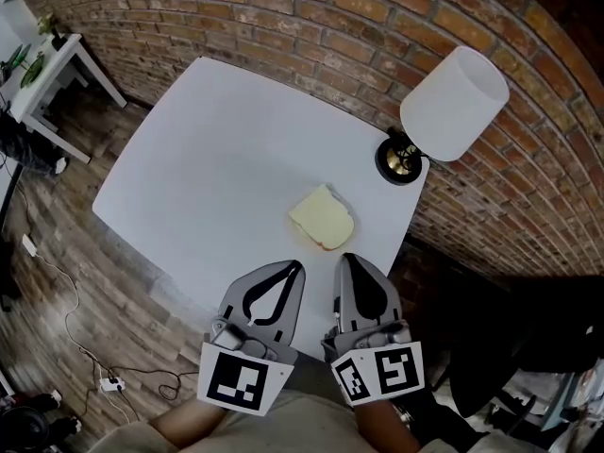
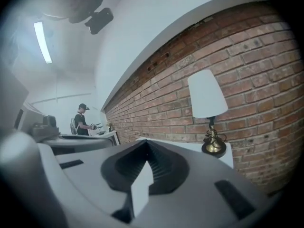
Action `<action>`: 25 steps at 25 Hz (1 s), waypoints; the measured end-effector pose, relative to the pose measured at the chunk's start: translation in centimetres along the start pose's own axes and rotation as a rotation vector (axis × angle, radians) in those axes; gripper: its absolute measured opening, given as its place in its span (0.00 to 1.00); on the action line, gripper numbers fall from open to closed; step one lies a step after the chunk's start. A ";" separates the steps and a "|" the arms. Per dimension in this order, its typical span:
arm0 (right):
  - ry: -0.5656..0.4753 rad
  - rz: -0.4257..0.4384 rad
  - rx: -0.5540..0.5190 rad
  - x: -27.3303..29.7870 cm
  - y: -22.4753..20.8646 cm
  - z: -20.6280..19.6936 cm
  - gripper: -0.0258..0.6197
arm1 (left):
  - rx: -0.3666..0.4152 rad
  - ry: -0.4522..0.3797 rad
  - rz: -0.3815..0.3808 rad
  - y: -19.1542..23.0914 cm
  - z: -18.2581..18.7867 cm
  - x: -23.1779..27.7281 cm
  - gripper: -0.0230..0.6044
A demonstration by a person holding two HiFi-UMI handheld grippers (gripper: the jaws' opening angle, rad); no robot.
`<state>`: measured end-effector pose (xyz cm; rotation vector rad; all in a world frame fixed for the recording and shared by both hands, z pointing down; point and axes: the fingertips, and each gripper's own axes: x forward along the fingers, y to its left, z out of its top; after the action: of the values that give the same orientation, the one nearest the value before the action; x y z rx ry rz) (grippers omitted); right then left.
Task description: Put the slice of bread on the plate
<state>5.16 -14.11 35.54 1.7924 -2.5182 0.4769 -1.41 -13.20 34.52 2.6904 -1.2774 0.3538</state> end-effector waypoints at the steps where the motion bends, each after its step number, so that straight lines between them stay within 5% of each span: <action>1: -0.006 -0.002 -0.008 -0.5 0.3 0.1 0.05 | 0.003 -0.004 0.000 -0.1 0.1 -0.4 0.05; 25: -0.089 0.008 -0.160 -10.5 6.8 1.0 0.05 | 0.030 -0.078 -0.021 -5.5 1.6 -8.6 0.05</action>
<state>2.65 -2.71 30.98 1.7839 -2.5388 0.1923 -2.10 -3.72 30.50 2.7658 -1.2727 0.2705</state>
